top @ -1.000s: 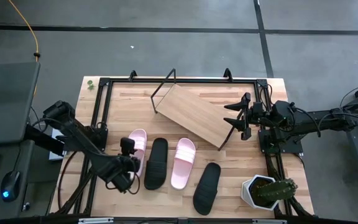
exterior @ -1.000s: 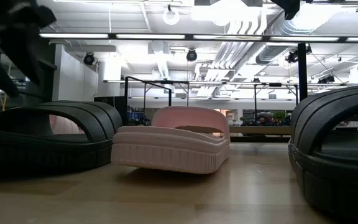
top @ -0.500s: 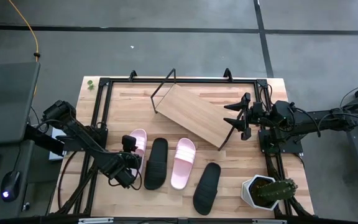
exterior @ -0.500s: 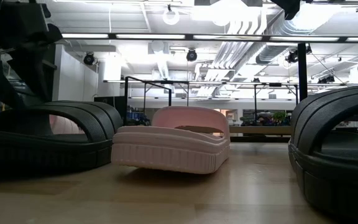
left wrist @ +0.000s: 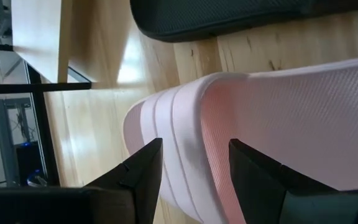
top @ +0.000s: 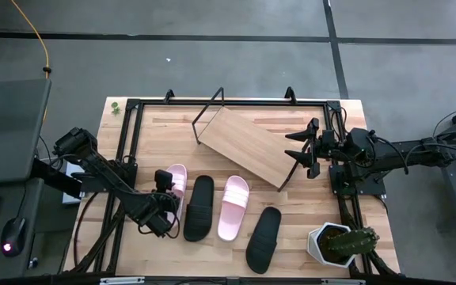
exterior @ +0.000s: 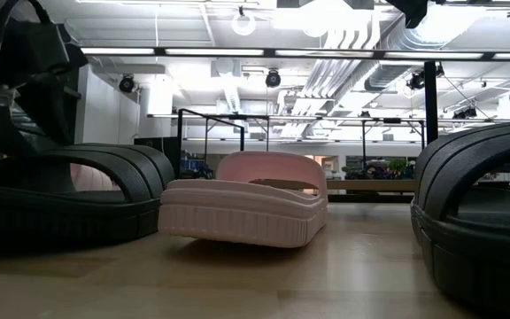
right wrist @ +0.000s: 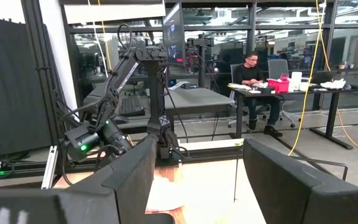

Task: Pick and place slides into the shelf
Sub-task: Put the left pink slipper on the shelf

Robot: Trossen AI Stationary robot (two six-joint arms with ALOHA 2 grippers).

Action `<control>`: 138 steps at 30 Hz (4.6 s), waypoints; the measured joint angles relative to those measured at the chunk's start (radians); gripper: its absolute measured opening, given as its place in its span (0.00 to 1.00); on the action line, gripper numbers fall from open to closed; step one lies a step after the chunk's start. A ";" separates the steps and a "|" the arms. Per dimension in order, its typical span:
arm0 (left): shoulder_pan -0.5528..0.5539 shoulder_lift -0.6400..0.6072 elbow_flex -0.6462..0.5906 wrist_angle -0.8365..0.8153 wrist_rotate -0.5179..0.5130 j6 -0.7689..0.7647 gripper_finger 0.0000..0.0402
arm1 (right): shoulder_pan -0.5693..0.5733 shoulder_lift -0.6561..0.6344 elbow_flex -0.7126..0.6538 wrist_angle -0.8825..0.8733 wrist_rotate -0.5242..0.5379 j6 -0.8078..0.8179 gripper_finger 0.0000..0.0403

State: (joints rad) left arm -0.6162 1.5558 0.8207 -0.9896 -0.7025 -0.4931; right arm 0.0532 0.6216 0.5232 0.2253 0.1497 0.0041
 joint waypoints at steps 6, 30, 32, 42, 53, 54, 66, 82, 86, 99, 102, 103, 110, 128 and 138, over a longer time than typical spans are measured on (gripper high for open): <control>0.037 0.000 0.000 0.015 -0.024 -0.001 0.42 | 0.000 0.000 0.000 0.000 0.000 0.000 0.58; 0.106 0.000 0.000 0.080 0.003 0.044 0.42 | 0.000 0.000 0.000 -0.003 0.001 0.000 0.58; 0.106 0.000 0.000 0.080 0.003 0.044 0.42 | 0.000 0.000 0.000 -0.003 0.001 0.000 0.58; 0.106 0.000 0.000 0.080 0.007 0.068 0.22 | 0.000 0.000 0.000 -0.003 0.004 0.000 0.58; 0.106 0.000 0.001 0.078 0.026 0.096 0.05 | 0.000 0.000 0.000 -0.003 0.004 -0.002 0.58; 0.106 0.000 0.001 0.078 0.026 0.096 0.06 | 0.000 0.000 0.000 -0.003 0.004 -0.002 0.58; 0.106 0.000 0.004 0.042 -0.016 0.128 0.04 | 0.000 0.000 0.000 -0.010 0.017 0.048 0.58; 0.106 0.000 0.163 -0.039 -0.149 0.238 0.01 | 0.000 0.000 0.000 -0.015 0.060 0.068 0.58; 0.106 0.000 0.188 -0.038 -0.172 0.264 0.02 | 0.000 0.000 0.000 -0.018 0.061 0.082 0.58; 0.106 0.000 0.200 -0.065 -0.206 0.292 0.01 | -0.001 0.000 0.000 -0.038 0.061 0.127 0.58; 0.106 0.000 0.200 -0.065 -0.207 0.314 0.01 | -0.001 0.000 0.000 -0.041 0.067 0.127 0.58; 0.106 0.000 0.200 -0.064 -0.212 0.321 0.01 | -0.001 0.000 0.000 -0.042 0.079 0.127 0.58; 0.107 0.000 0.200 -0.057 -0.248 0.362 0.01 | -0.001 0.002 0.000 -0.066 0.131 0.149 0.58; 0.218 0.000 0.327 0.090 -0.313 0.615 0.01 | -0.001 0.002 0.000 -0.106 0.129 0.272 0.58; 0.195 0.000 0.391 0.210 -0.342 0.897 0.00 | -0.001 0.002 0.000 -0.121 0.100 0.286 0.58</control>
State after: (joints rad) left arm -0.4213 1.5559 1.2118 -0.7791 -1.0442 0.4043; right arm 0.0525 0.6231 0.5228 0.1046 0.2493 0.2896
